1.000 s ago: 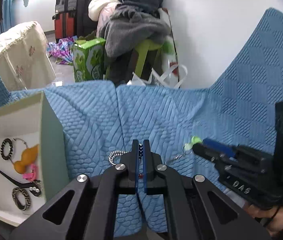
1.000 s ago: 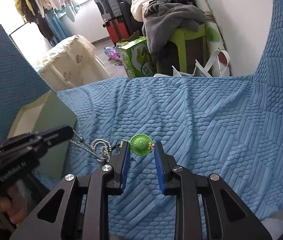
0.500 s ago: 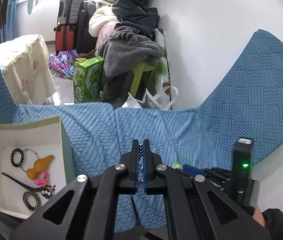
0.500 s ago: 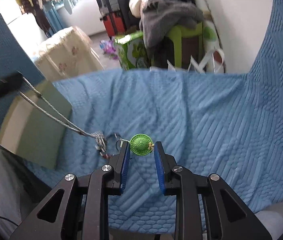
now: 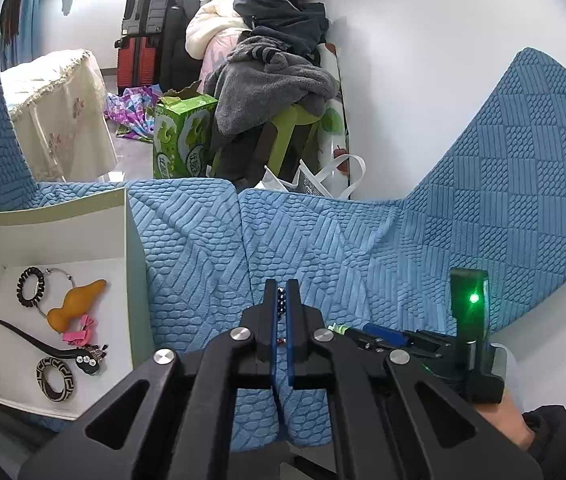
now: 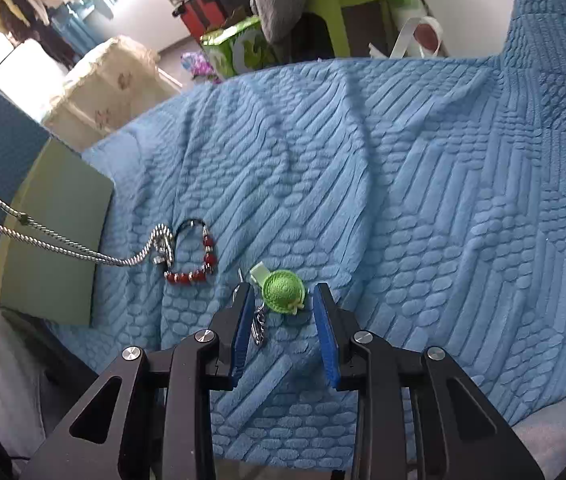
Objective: Organize jewelry
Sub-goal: 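Lift the chain and green charm and carry both toward the white box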
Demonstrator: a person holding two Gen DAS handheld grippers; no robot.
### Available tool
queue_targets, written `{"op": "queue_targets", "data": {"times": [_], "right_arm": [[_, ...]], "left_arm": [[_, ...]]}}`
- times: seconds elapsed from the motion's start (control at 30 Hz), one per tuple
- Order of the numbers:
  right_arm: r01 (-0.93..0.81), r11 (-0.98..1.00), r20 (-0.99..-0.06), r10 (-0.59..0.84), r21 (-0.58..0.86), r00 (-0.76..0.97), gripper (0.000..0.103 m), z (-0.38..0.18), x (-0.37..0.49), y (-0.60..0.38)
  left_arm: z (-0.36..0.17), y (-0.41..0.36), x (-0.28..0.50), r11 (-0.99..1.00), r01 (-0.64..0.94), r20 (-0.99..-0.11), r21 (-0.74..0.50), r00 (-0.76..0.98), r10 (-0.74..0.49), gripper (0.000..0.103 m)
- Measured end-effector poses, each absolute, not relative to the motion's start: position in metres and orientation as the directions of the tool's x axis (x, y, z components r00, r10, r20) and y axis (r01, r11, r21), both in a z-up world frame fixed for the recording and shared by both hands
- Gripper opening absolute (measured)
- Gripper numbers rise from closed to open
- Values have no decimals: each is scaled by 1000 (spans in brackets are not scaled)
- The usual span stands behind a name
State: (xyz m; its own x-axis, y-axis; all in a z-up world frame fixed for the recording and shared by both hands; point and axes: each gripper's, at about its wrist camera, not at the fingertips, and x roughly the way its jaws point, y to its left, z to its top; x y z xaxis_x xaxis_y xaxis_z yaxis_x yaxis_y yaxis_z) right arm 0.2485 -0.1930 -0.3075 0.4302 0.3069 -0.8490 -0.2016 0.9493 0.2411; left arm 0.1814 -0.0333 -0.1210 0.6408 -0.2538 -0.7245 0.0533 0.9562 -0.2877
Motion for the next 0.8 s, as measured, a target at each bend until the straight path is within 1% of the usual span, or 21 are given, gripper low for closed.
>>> {"op": "queue_targets", "data": {"times": [0.1,0.17,0.3,0.4,0.47,0.5,0.8], "right_arm": [[-194,952,-850,301,238,433,27,-310,251,-193],[-195,952,-854,299,236,425,24,-314,255,-191],[-226,947,-860,304,228,409,24,-316,259,-182],[-264,948,-873,275,177,403,24,-318,255,-172],[-287,946,-875,263,150,406,17,-317,252,-167],[-286,947,-874,258,145,411,17,-316,251,-167],[-264,955,-813,261,137,521,17,-261,238,-172]], "left_arm": [[-123,-33,181,957,51,-727,-287,639,-252,2],[-124,-33,181,956,50,-728,-290,637,-254,2],[-126,-32,181,956,48,-731,-289,633,-253,2],[-127,-34,180,957,47,-734,-288,631,-252,2],[-126,-34,180,958,46,-736,-284,629,-249,2],[-125,-34,179,958,47,-736,-281,630,-247,3],[-97,-26,178,960,36,-719,-279,654,-234,2]]}}
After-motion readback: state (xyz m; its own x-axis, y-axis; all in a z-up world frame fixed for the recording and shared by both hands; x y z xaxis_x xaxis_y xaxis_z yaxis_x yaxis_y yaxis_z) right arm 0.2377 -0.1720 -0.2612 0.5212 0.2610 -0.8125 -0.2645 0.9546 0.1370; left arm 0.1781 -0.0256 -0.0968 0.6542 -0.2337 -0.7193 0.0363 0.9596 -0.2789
